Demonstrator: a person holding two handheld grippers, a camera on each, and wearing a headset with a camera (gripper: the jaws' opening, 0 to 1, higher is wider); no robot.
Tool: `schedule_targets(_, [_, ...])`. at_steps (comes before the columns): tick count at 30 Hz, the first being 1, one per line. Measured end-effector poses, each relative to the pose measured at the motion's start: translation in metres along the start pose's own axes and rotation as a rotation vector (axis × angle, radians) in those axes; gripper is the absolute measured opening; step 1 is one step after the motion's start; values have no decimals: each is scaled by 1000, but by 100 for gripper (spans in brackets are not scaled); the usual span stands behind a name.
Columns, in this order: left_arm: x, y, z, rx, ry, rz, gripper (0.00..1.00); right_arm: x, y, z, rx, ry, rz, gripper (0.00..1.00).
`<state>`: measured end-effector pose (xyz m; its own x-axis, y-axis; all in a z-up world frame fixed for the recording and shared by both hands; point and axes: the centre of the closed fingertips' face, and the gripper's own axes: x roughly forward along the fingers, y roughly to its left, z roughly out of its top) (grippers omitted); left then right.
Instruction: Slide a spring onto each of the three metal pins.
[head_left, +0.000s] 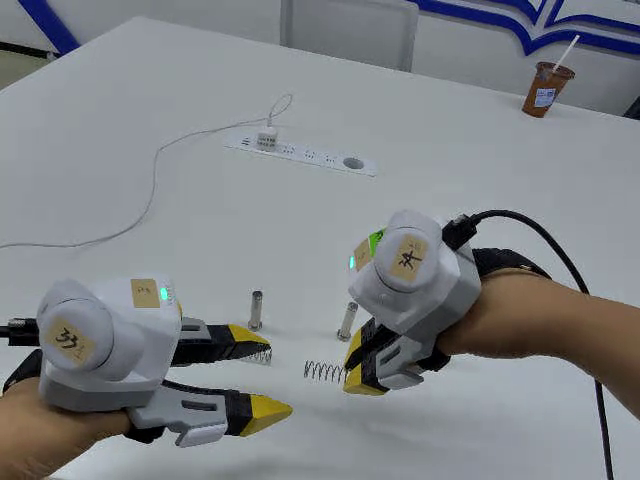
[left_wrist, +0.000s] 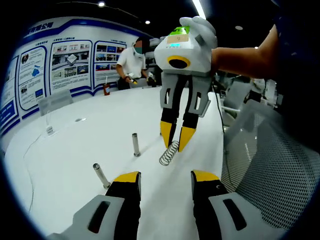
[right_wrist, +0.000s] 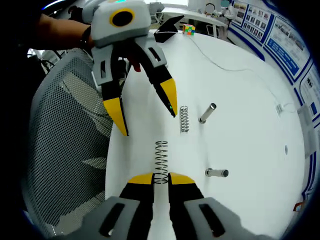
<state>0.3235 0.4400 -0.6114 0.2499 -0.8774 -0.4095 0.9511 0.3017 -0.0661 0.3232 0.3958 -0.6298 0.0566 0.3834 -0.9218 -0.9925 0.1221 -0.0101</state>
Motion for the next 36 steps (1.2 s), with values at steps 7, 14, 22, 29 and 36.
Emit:
schedule_targets(7, [5,-7,3,28,0,-32,36,-4,7,10,-44,-9,11,12])
schedule_targets(14, [9,-13,7,53,-2,-58,29,-5,11,15,-80,-17,23,12])
schedule_targets(22, [12,-20,9,72,-4,-85,21,-6,16,17,-117,-23,36,12])
schedule_targets(29, [14,-24,11,84,-6,-100,17,-6,19,17,-143,-20,45,12])
schedule_targets(36, [15,-25,11,95,-4,-104,12,-7,21,17,-153,-22,49,12])
